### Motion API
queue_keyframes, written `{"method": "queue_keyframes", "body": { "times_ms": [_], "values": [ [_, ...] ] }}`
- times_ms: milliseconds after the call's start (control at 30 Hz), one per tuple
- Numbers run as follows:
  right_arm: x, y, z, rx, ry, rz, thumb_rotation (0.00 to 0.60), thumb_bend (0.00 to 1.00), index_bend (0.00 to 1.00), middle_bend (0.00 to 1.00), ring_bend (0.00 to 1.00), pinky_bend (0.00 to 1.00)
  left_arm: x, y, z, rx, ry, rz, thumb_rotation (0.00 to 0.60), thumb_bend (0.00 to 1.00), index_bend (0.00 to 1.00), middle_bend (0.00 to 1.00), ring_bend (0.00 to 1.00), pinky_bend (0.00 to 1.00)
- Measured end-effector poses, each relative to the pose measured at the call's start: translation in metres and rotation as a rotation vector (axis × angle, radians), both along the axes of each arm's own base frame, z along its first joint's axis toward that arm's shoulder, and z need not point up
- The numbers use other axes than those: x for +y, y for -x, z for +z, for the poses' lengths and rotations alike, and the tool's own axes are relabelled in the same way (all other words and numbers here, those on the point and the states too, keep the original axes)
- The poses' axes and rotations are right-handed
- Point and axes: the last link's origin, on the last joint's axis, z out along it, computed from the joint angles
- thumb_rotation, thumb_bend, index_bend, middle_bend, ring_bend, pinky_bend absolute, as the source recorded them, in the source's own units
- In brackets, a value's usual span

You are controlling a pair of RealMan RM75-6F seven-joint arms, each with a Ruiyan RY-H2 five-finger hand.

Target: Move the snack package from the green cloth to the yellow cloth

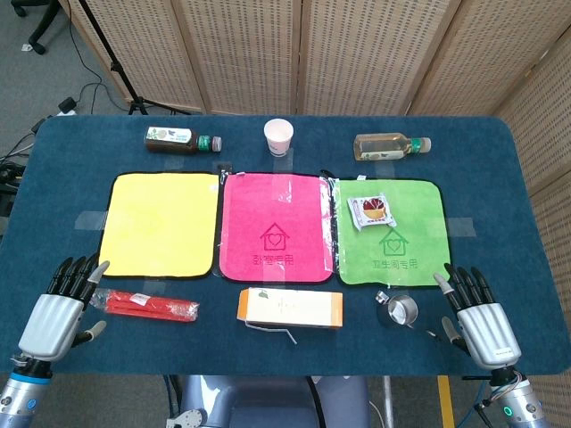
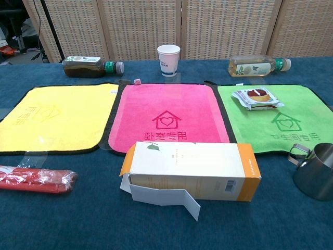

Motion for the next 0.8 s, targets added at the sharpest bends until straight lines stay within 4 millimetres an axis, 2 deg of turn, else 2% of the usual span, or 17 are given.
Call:
{"method": "queue_keyframes", "body": {
  "times_ms": [800],
  "values": [
    [0.0004,-0.0006,-0.0008,0.002,-0.002,0.005,0.600,0.47,0.02,0.00,0.00,0.00,-0.0052,-0.0052,0.0031,-0.005,-0.016,-0.031,0.600,0.12,0.00,0.00,0.00,0.00]
  ]
}}
